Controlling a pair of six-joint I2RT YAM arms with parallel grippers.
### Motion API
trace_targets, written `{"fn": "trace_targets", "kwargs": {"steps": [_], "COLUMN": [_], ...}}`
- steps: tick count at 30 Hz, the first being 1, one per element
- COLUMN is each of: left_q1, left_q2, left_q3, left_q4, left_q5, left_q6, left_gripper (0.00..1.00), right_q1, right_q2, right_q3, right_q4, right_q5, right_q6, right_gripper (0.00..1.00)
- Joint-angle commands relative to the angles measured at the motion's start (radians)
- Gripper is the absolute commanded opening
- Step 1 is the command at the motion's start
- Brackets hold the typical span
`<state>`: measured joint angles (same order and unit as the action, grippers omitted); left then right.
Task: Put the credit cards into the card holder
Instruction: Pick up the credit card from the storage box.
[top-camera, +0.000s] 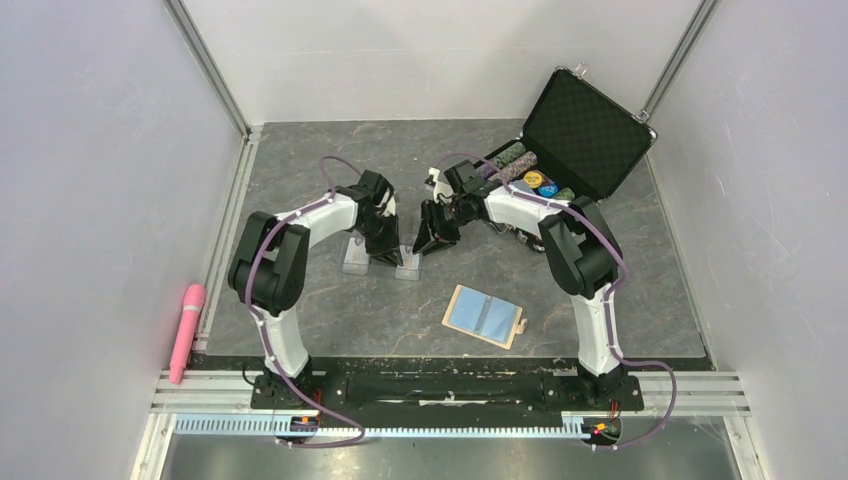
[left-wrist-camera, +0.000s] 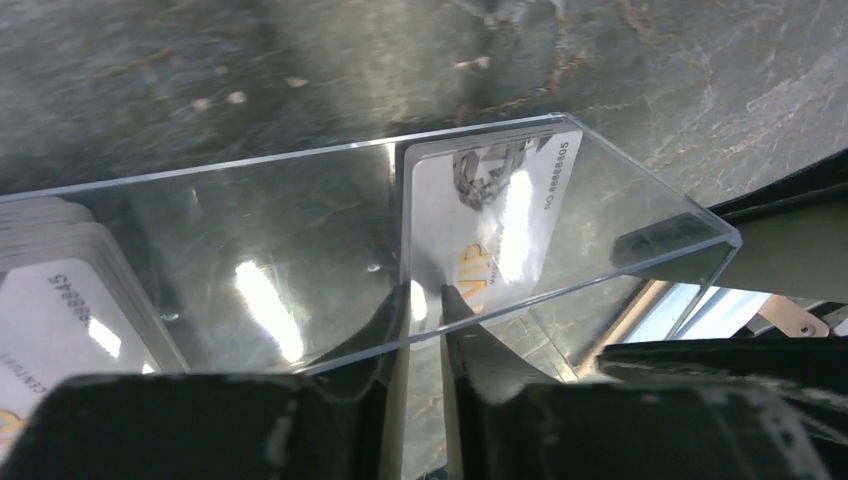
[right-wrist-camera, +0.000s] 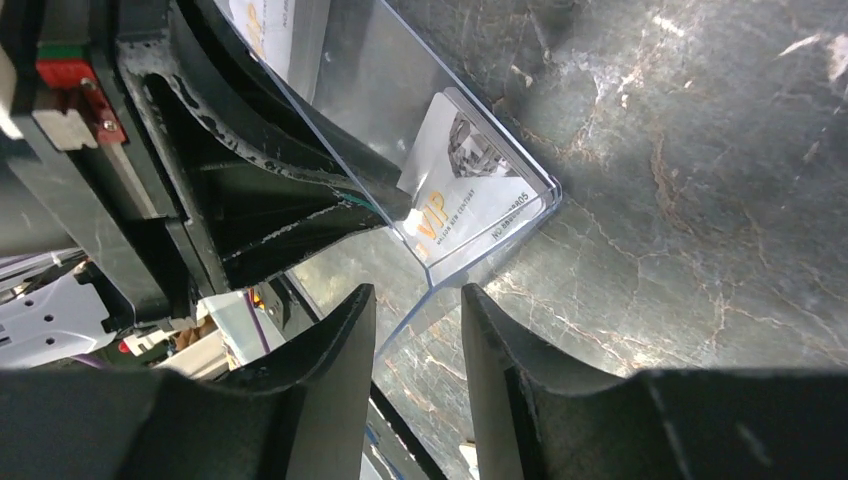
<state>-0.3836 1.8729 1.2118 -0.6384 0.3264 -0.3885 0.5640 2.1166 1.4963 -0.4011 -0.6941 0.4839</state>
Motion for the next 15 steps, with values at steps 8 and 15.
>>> {"fn": "trace_targets", "kwargs": {"steps": [8,15], "left_q1": [-0.083,-0.119], "left_q2": [0.029,0.041], "left_q3": [0.092,0.147], "left_q4": [-0.055,-0.121], "left_q5": [-0.035,-0.108], "left_q6": [0.084,0.119], "left_gripper": [0.15,0.21], "right_q1": [0.016,0.016], "right_q2": [-0.001,-0.006], "right_q3": [0.012,0.010], "right_q4": [-0.001,0.000], "right_q5": [-0.010,-0.010], "right_q6": [0.007,0.004], "right_gripper": [0.31,0.30]}}
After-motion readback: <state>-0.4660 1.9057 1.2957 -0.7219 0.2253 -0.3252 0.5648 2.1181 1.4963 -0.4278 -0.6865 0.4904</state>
